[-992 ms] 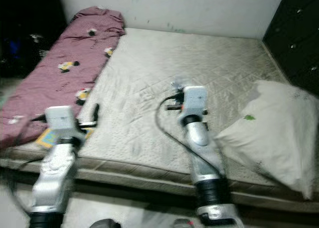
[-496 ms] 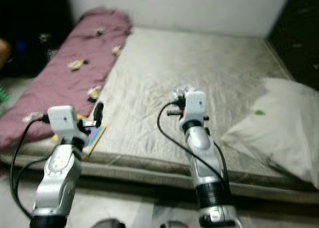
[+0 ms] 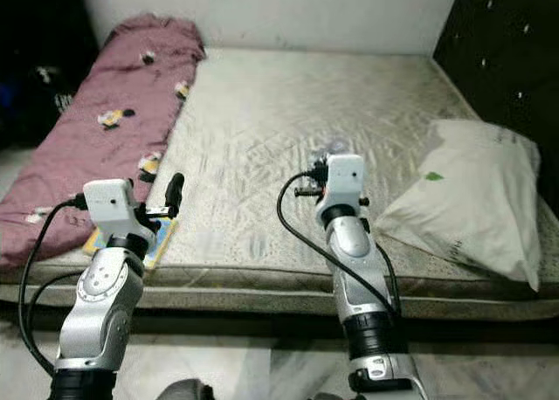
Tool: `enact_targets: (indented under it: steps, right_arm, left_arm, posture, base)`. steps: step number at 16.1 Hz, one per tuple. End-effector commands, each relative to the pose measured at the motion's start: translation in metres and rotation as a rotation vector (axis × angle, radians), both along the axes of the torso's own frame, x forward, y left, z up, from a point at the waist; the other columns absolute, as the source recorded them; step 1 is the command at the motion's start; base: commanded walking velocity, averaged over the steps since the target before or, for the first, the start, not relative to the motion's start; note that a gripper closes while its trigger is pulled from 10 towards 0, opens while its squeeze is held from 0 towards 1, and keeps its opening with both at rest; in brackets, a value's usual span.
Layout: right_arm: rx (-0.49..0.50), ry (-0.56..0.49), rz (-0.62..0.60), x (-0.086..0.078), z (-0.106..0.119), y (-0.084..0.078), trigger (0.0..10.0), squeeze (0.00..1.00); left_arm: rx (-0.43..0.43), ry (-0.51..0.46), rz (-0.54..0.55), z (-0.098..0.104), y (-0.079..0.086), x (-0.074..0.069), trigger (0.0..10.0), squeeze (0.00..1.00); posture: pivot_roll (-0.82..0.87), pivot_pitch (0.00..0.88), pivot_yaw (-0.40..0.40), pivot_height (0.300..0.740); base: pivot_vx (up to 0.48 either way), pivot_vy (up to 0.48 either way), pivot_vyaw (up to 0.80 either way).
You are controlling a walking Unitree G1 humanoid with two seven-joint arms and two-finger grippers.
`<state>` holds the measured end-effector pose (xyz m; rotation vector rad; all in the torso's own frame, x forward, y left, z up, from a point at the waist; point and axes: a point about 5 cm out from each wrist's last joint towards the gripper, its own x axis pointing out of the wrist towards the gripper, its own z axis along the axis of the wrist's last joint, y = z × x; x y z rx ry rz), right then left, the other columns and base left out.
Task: Clean up the room
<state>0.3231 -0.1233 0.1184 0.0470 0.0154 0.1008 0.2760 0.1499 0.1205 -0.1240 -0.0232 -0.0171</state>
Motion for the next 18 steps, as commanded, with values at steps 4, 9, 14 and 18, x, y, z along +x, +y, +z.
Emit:
enact_targets:
  steps: [4,9,14,18]
  right_arm:
    - [0.006,0.016,-0.012,0.002,-0.003,0.0,10.0,0.0]
    - [0.009,0.005,-0.021,0.006,0.0,0.001,10.0,0.0]
    - [0.005,-0.005,-0.009,0.007,0.001,0.003,10.0,0.0]
    - [0.002,-0.011,-0.011,0.008,0.002,0.002,10.0,0.0]
  left_arm:
    - [0.015,-0.014,0.019,0.0,0.002,-0.002,10.0,0.0]
    - [-0.005,-0.055,-0.035,0.007,0.003,-0.001,10.0,0.0]
    - [-0.003,-0.065,-0.044,0.008,0.003,-0.002,10.0,0.0]
    - [-0.004,-0.065,-0.051,0.007,0.001,-0.002,10.0,0.0]
  posture:
    - [-0.01,0.0,-0.013,0.74]
    - [-0.02,0.0,-0.001,0.74]
    - [-0.02,0.0,-0.001,0.74]
    - [-0.02,0.0,-0.001,0.74]
  base:
    - [0.0,0.12,0.0]
    - [0.0,0.0,0.0]
    - [0.285,0.0,0.0]
    - [0.309,0.0,0.0]
